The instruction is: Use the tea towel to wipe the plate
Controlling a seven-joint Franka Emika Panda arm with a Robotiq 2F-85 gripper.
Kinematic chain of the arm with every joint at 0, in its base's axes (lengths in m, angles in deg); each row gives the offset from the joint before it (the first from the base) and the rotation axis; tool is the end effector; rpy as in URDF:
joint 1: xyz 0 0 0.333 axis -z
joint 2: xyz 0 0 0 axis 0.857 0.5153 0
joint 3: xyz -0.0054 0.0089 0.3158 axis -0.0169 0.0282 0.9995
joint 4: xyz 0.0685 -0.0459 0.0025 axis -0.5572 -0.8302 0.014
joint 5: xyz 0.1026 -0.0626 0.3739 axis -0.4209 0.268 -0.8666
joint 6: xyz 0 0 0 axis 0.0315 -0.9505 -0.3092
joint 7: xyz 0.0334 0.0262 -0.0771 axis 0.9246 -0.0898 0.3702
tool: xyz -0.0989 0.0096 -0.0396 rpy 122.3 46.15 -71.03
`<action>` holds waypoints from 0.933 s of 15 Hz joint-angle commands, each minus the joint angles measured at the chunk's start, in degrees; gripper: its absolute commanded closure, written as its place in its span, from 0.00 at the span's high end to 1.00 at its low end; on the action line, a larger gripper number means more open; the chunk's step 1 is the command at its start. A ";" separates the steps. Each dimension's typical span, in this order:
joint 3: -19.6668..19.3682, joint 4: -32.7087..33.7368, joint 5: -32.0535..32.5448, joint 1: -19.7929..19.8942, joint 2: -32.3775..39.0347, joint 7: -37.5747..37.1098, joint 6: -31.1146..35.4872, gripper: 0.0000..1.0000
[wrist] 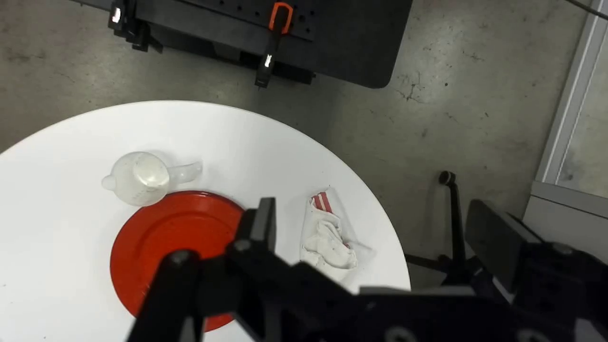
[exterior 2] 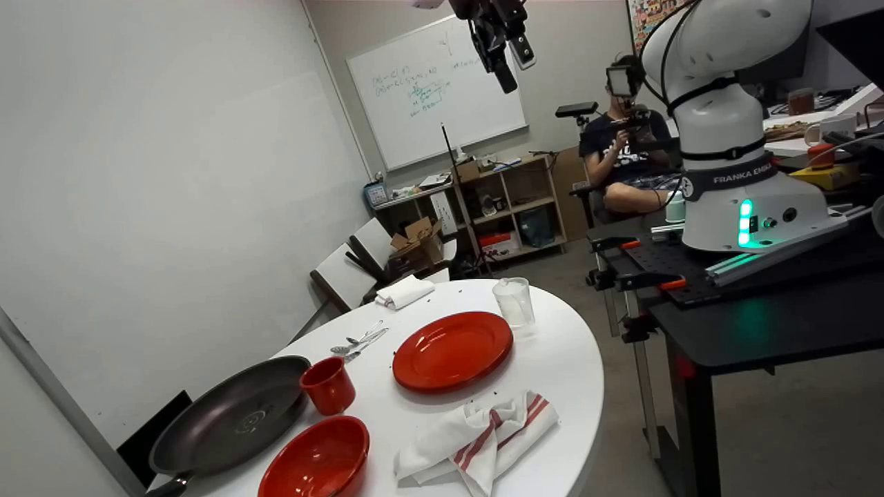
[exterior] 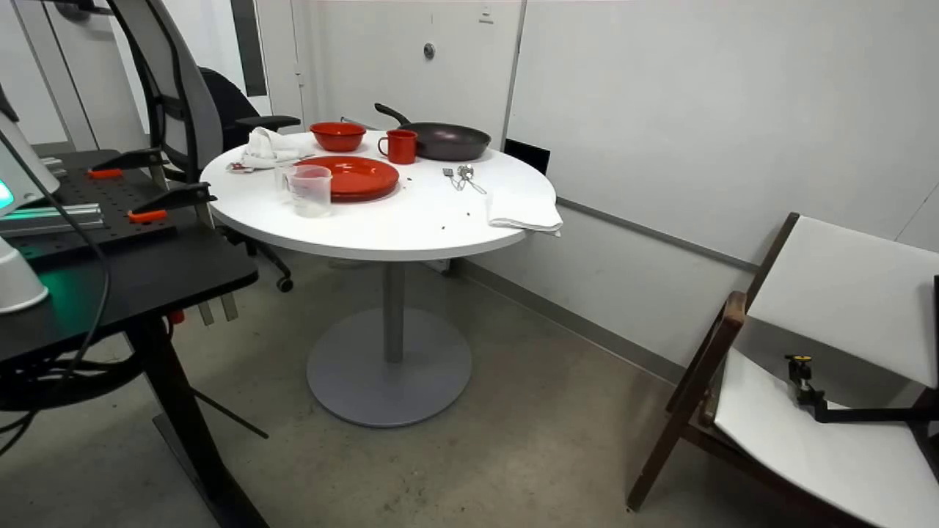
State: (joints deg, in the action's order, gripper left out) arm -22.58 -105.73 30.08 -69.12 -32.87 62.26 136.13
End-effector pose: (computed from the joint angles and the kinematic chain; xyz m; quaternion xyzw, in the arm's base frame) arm 0.3378 0.0957 0.5174 -0.9862 -0.1253 0.0854 0.0659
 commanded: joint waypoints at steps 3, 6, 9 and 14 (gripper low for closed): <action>1.79 -2.71 -0.39 0.67 0.88 0.60 1.75 1.00; 3.43 -5.78 -1.97 -0.07 3.39 -0.19 8.01 1.00; 6.10 -8.36 -2.50 -1.01 7.75 -1.55 16.29 1.00; 9.99 -6.80 -3.47 -3.84 19.45 -3.49 24.49 1.00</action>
State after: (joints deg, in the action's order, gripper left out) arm -14.49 -114.75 27.87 -71.50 -20.73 60.75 156.85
